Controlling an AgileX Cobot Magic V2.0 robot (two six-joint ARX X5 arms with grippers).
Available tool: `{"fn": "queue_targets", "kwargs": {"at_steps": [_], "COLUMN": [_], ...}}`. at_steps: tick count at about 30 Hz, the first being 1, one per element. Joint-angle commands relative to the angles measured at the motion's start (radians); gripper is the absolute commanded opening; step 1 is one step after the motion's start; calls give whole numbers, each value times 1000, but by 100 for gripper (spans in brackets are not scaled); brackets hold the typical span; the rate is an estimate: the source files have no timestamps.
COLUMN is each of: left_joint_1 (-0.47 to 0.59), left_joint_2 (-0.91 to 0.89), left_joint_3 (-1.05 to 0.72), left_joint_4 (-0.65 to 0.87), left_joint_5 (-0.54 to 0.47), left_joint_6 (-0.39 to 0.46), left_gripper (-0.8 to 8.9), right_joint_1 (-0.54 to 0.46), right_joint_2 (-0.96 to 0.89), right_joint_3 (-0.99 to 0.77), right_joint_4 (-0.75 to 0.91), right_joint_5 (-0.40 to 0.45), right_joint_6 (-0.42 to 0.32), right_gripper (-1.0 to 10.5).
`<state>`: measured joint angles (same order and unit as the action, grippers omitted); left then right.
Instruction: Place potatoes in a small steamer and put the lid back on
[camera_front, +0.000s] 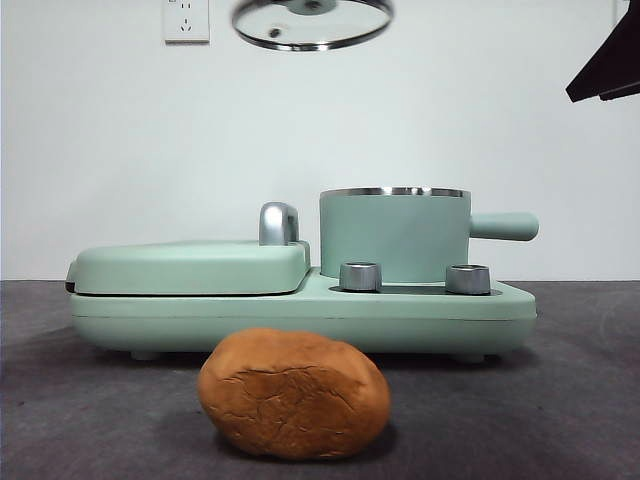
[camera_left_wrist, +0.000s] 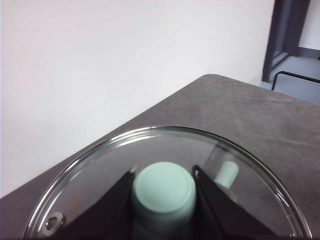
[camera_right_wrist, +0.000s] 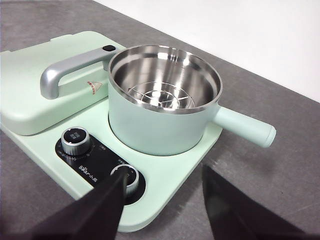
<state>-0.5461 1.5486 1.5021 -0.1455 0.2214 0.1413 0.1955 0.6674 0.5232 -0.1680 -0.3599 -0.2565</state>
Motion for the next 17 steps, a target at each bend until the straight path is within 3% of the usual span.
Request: {"fn": "queue_targets", "kwargs": {"at_steps": [1, 10, 17], "left_joint_1": [5, 34, 63], "left_joint_2": [-47, -314, -542], "left_joint_3": [-45, -409, -650], "left_joint_4": [17, 55, 34], "left_joint_5": [2, -50, -77], "left_joint_6": [-5, -58, -134], "left_gripper": [15, 15, 15], "right_joint_1": [9, 48, 137], "right_joint_2": [2, 2, 5], "right_joint_3": [16, 16, 16], "right_joint_4": [10, 10, 7], "right_joint_5": [0, -6, -11], "right_joint_6": [13, 13, -13], "right_gripper": [240, 240, 244]}}
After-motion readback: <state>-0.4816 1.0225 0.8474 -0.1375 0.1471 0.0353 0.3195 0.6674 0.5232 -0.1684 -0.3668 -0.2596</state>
